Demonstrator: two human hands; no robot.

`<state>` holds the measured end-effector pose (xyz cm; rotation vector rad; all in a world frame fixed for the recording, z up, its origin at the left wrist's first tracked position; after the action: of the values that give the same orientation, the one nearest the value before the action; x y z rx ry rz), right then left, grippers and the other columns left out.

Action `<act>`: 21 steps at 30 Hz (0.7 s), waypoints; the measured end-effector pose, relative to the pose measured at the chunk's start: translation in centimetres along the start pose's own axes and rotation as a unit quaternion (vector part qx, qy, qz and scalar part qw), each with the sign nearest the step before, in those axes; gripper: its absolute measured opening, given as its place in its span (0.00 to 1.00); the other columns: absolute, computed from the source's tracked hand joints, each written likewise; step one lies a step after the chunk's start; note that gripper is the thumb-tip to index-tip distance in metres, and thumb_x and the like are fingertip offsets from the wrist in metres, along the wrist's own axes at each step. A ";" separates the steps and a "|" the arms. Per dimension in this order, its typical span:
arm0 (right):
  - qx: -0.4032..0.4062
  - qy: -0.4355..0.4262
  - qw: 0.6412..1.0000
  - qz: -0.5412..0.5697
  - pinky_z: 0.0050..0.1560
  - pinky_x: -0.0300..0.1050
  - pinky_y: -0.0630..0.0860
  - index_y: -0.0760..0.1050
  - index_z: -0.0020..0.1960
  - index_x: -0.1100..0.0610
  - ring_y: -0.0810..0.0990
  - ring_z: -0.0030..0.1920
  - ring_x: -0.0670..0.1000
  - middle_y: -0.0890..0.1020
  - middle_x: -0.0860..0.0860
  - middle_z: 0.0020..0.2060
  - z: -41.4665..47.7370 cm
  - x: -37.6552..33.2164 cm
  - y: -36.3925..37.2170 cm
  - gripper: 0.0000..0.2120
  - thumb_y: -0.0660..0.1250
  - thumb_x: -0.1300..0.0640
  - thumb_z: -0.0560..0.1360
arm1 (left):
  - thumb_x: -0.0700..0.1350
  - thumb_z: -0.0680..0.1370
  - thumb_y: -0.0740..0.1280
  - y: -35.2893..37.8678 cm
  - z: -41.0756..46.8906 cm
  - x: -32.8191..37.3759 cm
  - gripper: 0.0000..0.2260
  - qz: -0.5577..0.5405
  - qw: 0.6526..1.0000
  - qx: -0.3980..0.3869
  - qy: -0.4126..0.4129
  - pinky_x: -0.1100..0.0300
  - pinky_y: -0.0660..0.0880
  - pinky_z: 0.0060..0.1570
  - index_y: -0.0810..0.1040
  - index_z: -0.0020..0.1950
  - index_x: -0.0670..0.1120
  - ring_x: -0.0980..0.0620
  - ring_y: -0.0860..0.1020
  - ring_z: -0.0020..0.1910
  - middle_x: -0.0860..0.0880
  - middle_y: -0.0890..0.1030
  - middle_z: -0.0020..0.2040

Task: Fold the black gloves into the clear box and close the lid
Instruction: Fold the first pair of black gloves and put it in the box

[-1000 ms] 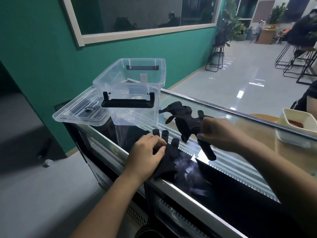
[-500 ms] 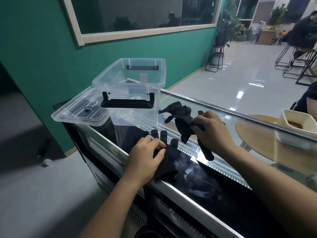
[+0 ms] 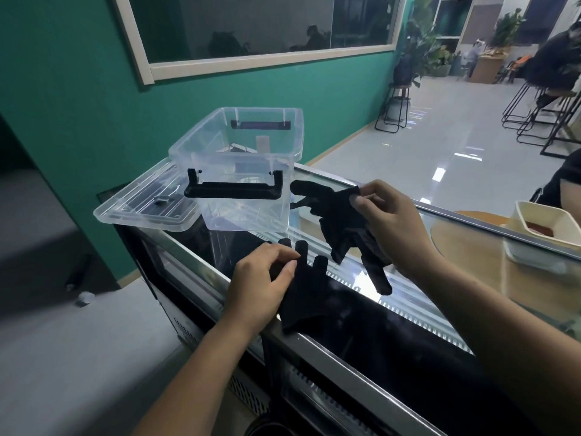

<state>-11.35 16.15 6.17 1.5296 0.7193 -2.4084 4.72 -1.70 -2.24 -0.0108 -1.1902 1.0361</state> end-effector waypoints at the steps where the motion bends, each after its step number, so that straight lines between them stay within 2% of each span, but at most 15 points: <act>1: -0.008 0.014 0.999 0.045 0.29 0.30 0.69 0.78 0.48 0.55 0.75 0.25 0.40 0.81 0.42 0.30 -0.2 -0.4 0.2 0.06 0.68 0.58 0.85 | 0.42 0.82 0.74 -0.3 0.1 0.3 0.06 -0.018 1.000 0.014 -0.010 0.60 0.81 0.57 0.87 0.57 0.52 0.60 0.84 0.54 0.59 0.86 0.52; 5: -0.040 0.063 0.983 0.168 0.27 0.33 0.72 0.75 0.48 0.60 0.75 0.23 0.44 0.79 0.43 0.26 -1.3 -1.8 1.5 0.08 0.67 0.61 0.86 | 0.47 0.81 0.75 -1.1 0.0 2.2 0.10 -0.050 0.997 0.052 0.000 0.60 0.82 0.57 0.84 0.62 0.54 0.59 0.84 0.55 0.57 0.86 0.54; 7: -0.055 0.078 0.971 0.220 0.41 0.46 0.81 0.77 0.47 0.59 0.83 0.36 0.54 0.83 0.52 0.34 -1.8 -2.1 2.5 0.07 0.68 0.61 0.85 | 0.53 0.80 0.76 -1.2 -0.3 3.7 0.16 -0.064 0.996 0.062 0.010 0.63 0.81 0.55 0.81 0.67 0.55 0.58 0.83 0.57 0.57 0.83 0.58; 8: -0.065 0.082 0.967 0.232 0.49 0.56 0.82 0.78 0.47 0.58 0.84 0.42 0.58 0.84 0.56 0.39 -1.9 -2.0 2.9 0.07 0.69 0.61 0.84 | 0.55 0.79 0.76 -1.3 -0.3 4.4 0.19 -0.071 0.995 0.064 0.015 0.64 0.80 0.56 0.80 0.68 0.56 0.58 0.82 0.60 0.57 0.82 0.60; 9: -0.079 0.092 0.962 0.245 0.52 0.59 0.80 0.79 0.46 0.58 0.83 0.45 0.60 0.84 0.58 0.42 -2.1 -1.7 3.4 0.07 0.70 0.61 0.84 | 0.58 0.77 0.76 -1.3 -0.4 5.1 0.22 -0.075 0.995 0.063 0.021 0.65 0.79 0.58 0.78 0.70 0.56 0.58 0.81 0.62 0.57 0.80 0.62; 11: -0.117 0.114 0.948 0.271 0.50 0.52 0.78 0.76 0.49 0.66 0.81 0.46 0.60 0.82 0.61 0.44 -2.5 -1.0 4.3 0.08 0.70 0.61 0.84 | 0.61 0.75 0.78 -1.3 -0.5 6.0 0.29 -0.069 0.995 0.059 0.037 0.70 0.76 0.60 0.76 0.73 0.55 0.60 0.79 0.65 0.58 0.78 0.64; 13: -0.152 0.139 0.931 0.301 0.55 0.54 0.76 0.74 0.54 0.68 0.79 0.49 0.61 0.79 0.63 0.48 -3.1 -0.8 5.0 0.09 0.70 0.61 0.83 | 0.59 0.74 0.80 -1.5 -0.3 6.5 0.31 -0.038 0.996 0.064 0.057 0.75 0.72 0.60 0.77 0.73 0.53 0.65 0.77 0.64 0.58 0.77 0.64; 16: -0.184 0.155 0.912 0.333 0.57 0.52 0.76 0.76 0.57 0.61 0.82 0.50 0.57 0.82 0.60 0.47 -3.5 -0.7 5.6 0.07 0.69 0.57 0.84 | 0.49 0.76 0.81 -2.0 0.2 6.4 0.23 0.028 0.992 0.088 0.088 0.73 0.73 0.60 0.81 0.69 0.51 0.64 0.78 0.60 0.56 0.79 0.61; 19: -0.210 0.164 0.900 0.344 0.64 0.55 0.77 0.79 0.63 0.66 0.82 0.59 0.59 0.84 0.63 0.58 -3.5 -0.5 6.2 0.19 0.64 0.50 0.85 | 0.47 0.80 0.77 -2.8 1.0 6.0 0.12 0.054 0.986 0.115 0.106 0.64 0.78 0.59 0.85 0.63 0.50 0.59 0.82 0.56 0.56 0.84 0.56; 21: -0.212 0.192 0.895 0.341 0.66 0.56 0.75 0.79 0.63 0.64 0.83 0.60 0.58 0.84 0.63 0.59 -3.5 -0.1 6.6 0.23 0.61 0.44 0.85 | 0.48 0.82 0.75 -3.4 1.4 6.0 0.08 0.040 0.986 0.119 0.111 0.63 0.79 0.57 0.87 0.60 0.49 0.58 0.83 0.53 0.56 0.85 0.52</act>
<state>-5.75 12.19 3.12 1.7004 0.5823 -1.3587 5.84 -0.28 4.58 0.0136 -0.8640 1.2097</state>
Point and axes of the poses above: each hand's wrist, its own z-axis towards the middle knuckle, its own y-axis out of the palm, x = y × z, the point moved 3 cm from there along z, towards the middle knuckle
